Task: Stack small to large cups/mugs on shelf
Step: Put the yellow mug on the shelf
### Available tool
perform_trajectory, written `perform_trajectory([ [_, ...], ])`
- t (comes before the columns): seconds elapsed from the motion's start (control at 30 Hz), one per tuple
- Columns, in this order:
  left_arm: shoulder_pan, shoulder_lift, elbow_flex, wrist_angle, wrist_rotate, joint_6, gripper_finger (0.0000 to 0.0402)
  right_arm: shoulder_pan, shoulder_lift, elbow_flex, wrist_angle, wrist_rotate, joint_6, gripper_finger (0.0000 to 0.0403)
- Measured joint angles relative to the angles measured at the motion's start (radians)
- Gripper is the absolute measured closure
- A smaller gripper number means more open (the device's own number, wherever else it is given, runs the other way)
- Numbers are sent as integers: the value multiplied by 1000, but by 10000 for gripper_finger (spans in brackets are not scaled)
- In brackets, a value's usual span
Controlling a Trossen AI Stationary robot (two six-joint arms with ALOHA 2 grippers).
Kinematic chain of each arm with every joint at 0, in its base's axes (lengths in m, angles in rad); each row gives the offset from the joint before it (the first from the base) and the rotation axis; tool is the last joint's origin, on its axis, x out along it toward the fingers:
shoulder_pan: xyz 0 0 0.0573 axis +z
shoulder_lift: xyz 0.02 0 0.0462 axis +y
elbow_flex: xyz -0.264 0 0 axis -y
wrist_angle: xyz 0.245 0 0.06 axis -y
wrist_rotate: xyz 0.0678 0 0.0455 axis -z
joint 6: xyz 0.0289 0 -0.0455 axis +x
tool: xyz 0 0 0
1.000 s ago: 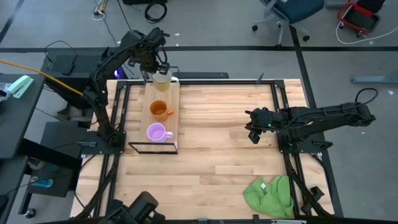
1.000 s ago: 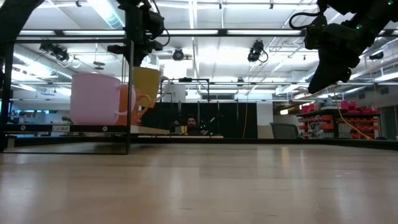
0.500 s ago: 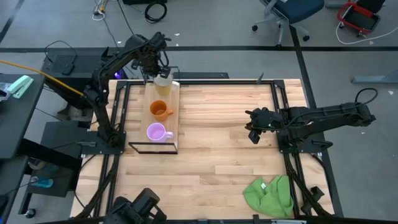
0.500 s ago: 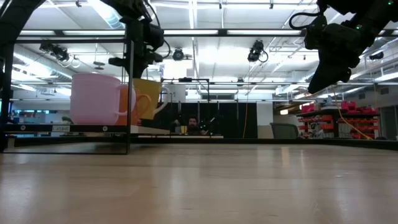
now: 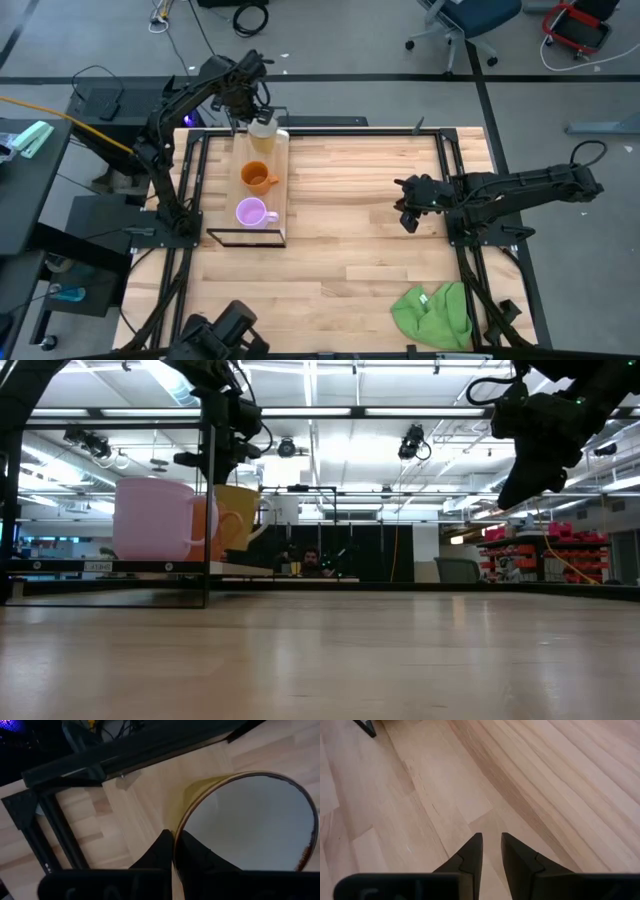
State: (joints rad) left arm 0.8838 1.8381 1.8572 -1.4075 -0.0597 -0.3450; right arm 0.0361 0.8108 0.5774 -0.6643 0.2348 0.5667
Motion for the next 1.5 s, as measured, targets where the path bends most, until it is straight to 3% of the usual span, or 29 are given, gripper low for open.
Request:
perform_trajectory([
  [0.37, -12, 0, -17, 32, -29, 1, 384, 26, 0, 0, 0, 0, 16, 325],
  [1.13, 37, -207, -433, 266, 63, 40, 384, 26, 0, 0, 12, 0, 18, 325],
  [1.23, 54, -220, -447, 316, 116, 30, 384, 26, 0, 0, 12, 0, 18, 325],
  [1.5, 57, -230, -447, 298, 103, 27, 384, 26, 0, 0, 12, 0, 29, 325],
])
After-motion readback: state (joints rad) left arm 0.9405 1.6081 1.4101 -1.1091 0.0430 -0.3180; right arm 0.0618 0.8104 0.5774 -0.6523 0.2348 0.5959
